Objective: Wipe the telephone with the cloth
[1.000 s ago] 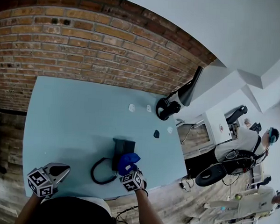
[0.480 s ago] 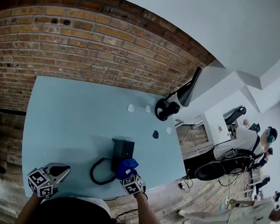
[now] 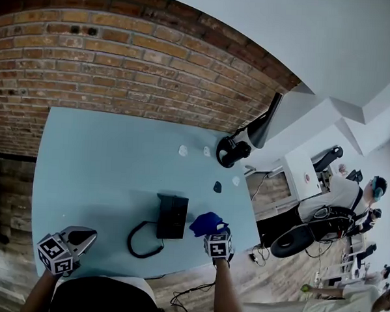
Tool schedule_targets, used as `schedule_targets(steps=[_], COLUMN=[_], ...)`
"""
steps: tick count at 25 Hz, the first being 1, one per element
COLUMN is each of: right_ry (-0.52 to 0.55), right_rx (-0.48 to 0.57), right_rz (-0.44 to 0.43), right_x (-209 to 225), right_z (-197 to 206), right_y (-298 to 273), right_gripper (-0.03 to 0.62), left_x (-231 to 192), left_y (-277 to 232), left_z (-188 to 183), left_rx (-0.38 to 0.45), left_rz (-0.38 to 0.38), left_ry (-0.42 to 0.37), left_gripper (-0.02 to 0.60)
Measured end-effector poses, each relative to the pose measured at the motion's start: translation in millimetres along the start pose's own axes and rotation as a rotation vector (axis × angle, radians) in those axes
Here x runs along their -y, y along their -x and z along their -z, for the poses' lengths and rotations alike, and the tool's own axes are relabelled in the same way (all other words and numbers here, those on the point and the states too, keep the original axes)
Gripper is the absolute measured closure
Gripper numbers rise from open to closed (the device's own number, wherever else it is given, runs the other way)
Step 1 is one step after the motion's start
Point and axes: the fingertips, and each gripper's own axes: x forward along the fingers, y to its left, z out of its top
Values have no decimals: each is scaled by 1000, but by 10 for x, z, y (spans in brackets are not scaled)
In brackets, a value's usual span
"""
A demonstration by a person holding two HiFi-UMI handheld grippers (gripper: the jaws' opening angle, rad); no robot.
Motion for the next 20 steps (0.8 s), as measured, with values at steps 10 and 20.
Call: schedule_targets(steps=[10,20], right_ry=[589,555], right_rx=[-96,-103], right_rz=[-62,-102], right_x=[-715,-950], right_z=[-669,-489], right_y=[-636,-627], right_gripper=[496,520], left_x=[-3,-186], left_y=[-32,163], left_z=[13,1], left_rx=[-7,1], left_rz=[9,-29], left_ry=[1,22], left_gripper=[555,555])
